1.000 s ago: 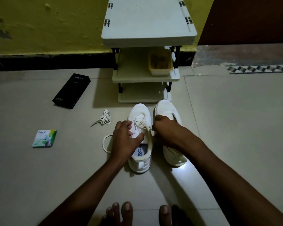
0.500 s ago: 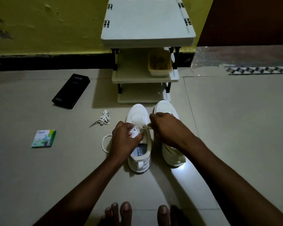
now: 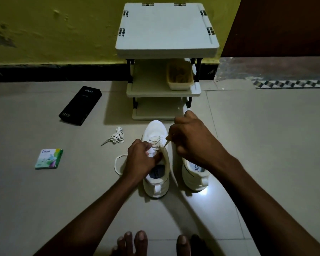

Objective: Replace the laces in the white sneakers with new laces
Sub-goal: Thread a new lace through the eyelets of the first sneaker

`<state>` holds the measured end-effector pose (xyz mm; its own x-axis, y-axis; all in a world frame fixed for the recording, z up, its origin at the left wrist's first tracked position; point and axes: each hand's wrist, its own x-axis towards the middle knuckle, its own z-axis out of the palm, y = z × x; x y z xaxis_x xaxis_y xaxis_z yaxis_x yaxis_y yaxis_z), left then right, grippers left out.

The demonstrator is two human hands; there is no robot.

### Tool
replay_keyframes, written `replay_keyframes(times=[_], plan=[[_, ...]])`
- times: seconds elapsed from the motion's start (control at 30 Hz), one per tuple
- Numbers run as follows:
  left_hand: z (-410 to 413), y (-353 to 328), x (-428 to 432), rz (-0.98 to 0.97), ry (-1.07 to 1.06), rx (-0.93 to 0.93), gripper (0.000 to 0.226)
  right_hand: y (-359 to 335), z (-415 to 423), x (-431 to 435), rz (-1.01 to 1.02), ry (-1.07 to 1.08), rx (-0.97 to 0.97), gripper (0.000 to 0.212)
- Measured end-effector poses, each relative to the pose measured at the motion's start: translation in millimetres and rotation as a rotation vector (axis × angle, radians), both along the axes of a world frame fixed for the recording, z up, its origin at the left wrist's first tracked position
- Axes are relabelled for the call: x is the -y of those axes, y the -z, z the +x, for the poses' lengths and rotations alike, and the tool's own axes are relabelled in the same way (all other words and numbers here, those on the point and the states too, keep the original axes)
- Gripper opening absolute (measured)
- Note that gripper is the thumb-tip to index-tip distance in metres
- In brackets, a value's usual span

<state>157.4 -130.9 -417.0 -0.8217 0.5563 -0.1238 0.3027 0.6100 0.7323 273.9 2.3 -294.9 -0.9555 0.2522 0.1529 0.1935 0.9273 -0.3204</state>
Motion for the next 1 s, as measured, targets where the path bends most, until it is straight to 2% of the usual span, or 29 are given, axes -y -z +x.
replay_keyframes(times=[0.1, 0.17, 0.27, 0.33, 0.4, 0.47, 0.67, 0.77, 0.83, 0.93, 1.0], plan=[[-4.1, -7.3, -0.3, 0.003, -0.016, -0.011, 0.044, 1.2, 1.4, -3.9, 0.046, 0.063, -0.025, 0.009], [-6.6, -16.7, 1.4, 0.132, 0.025, 0.019, 0.046, 1.0, 1.3, -5.6, 0.022, 0.102, -0.033, 0.016], [-2.6, -36.4, -2.9, 0.339, 0.265, 0.09, 0.058, 2.5, 1.3, -7.5, -0.029, 0.145, -0.081, 0.019], [0.1, -44.8, -11.5, 0.426, 0.294, 0.148, 0.048, 5.5, 1.9, -9.6, -0.047, 0.166, -0.134, 0.017], [-2.2, -51.2, -20.5, 0.467, 0.201, 0.156, 0.025, 8.2, 3.0, -12.3, -0.061, 0.186, -0.164, 0.014], [-8.4, -55.0, -24.9, 0.513, 0.078, 0.242, 0.011, 10.9, 4.1, -16.0, -0.102, 0.195, -0.148, 0.009], [-25.5, -61.2, -24.5, 0.596, -0.185, 0.576, 0.014, 23.3, 5.8, -23.9, -0.208, 0.158, 0.056, 0.013], [-27.5, -64.5, -23.7, 0.721, -0.302, 0.768, 0.013, 29.1, 7.5, -23.7, -0.211, 0.176, 0.138, 0.016], [-29.4, -63.3, -22.3, 0.774, -0.349, 0.833, 0.014, 31.5, 7.2, -24.3, -0.213, 0.182, 0.176, 0.017], [-29.5, -54.5, -17.2, 0.693, -0.284, 0.749, 0.009, 38.4, 5.5, -25.0, -0.167, 0.173, 0.193, 0.018], [-25.4, -44.7, -8.9, 0.474, -0.166, 0.482, 0.025, 42.8, 5.2, -23.9, -0.123, 0.213, 0.183, 0.019]])
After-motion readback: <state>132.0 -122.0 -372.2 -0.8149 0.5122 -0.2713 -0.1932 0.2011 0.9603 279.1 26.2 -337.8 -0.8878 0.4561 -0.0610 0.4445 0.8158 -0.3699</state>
